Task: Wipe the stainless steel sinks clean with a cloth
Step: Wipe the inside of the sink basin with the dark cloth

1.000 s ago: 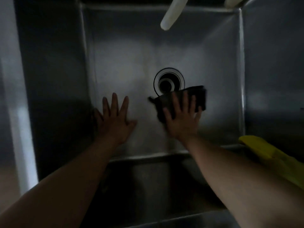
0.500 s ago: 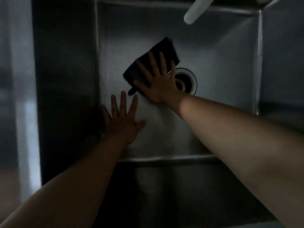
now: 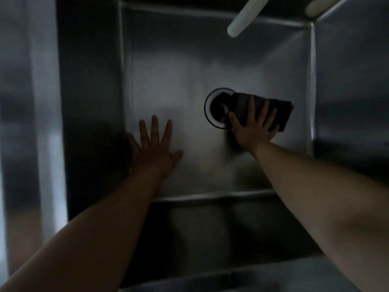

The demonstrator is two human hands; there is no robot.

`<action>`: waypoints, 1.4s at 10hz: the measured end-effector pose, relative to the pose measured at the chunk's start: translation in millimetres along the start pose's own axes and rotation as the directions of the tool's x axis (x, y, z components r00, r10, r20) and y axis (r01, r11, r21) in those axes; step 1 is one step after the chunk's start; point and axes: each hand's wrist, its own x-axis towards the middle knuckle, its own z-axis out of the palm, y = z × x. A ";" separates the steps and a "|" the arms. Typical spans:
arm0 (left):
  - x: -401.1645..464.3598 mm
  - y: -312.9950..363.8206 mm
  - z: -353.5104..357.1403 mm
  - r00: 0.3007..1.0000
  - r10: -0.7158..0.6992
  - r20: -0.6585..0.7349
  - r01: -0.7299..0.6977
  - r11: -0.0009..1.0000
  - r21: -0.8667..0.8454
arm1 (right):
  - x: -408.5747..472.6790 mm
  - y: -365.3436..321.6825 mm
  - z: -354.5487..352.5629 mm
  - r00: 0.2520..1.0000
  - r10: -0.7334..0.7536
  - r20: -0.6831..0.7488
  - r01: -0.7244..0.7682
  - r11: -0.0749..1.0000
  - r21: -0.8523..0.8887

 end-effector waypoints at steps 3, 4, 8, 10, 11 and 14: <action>-51.9 24.3 -82.5 0.999 -0.032 0.016 0.032 0.999 0.005 | -117.8 -26.2 2.0 0.920 0.083 0.382 -0.042 0.993 -0.114; -96.7 21.8 -115.4 0.964 0.222 -0.142 -0.212 0.974 0.085 | -140.0 -61.5 -6.4 0.895 0.150 0.419 -0.079 0.980 -0.181; -263.0 -74.6 -87.3 0.764 -0.298 -0.572 0.254 0.954 -0.157 | -233.6 -164.6 40.2 0.568 -0.171 0.805 0.324 0.946 -0.028; -257.8 -76.9 -78.6 0.694 -0.246 -0.677 0.203 0.969 -0.143 | -214.1 -132.3 24.9 0.633 -0.232 0.738 0.550 0.807 -0.218; -257.4 -75.9 -79.7 0.683 -0.249 -0.686 0.196 0.968 -0.156 | -193.1 -106.9 16.5 0.606 -0.209 0.768 0.578 0.779 -0.244; -255.6 -79.8 -76.8 0.700 -0.258 -0.666 0.196 0.966 -0.168 | -147.9 -34.3 -47.2 0.413 0.072 0.908 0.329 0.918 -0.222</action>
